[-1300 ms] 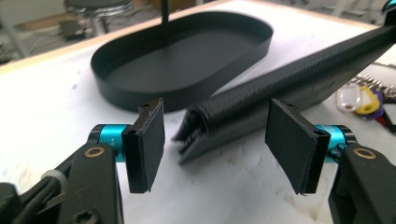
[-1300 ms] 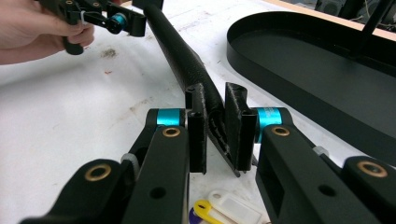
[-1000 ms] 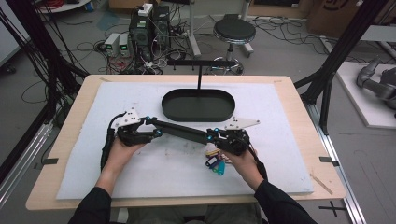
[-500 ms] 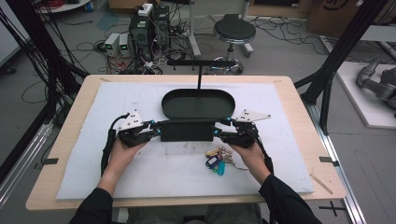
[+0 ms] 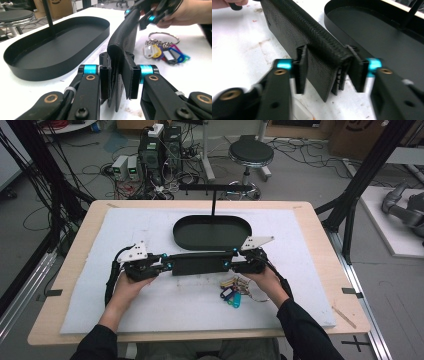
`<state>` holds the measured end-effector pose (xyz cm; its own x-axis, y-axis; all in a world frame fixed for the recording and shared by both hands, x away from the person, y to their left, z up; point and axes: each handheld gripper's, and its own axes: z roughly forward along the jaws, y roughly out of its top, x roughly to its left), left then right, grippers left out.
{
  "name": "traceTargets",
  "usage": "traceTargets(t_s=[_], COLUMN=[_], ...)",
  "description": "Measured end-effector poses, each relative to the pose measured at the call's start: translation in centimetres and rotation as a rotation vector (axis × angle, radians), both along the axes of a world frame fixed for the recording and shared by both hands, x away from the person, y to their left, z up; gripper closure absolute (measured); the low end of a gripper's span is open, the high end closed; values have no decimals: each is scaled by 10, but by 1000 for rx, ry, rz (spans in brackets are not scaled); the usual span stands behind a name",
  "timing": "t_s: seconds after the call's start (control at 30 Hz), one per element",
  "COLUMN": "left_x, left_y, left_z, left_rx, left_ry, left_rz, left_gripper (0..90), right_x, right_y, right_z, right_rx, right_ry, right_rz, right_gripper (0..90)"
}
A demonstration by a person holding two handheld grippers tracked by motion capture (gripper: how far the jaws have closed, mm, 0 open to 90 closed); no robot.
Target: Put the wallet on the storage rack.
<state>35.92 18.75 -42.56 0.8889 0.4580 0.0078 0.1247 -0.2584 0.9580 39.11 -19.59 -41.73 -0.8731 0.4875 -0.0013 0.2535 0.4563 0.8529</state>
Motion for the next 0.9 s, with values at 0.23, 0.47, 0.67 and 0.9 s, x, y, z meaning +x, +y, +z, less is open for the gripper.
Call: traceTargets(t_s=[0.23,0.47,0.67,0.9], left_x=[3,10,20,31], left_y=[0,-16,-41,-52], left_z=[-4,-3,-6,-13], left_rx=[-11,11,62,72], left_ry=[28,25,18,28], left_rz=[34,4,-38,-96], left_gripper=[576,443,424,453], right_x=[-5,-4,-1,-1], right_y=[-11,-29,-46,-49], right_z=[9,16,16,16], right_rx=[6,10,20,20], right_ry=[23,18,24,28], right_rz=[156,174,181,195], right_gripper=[759,761,761,759])
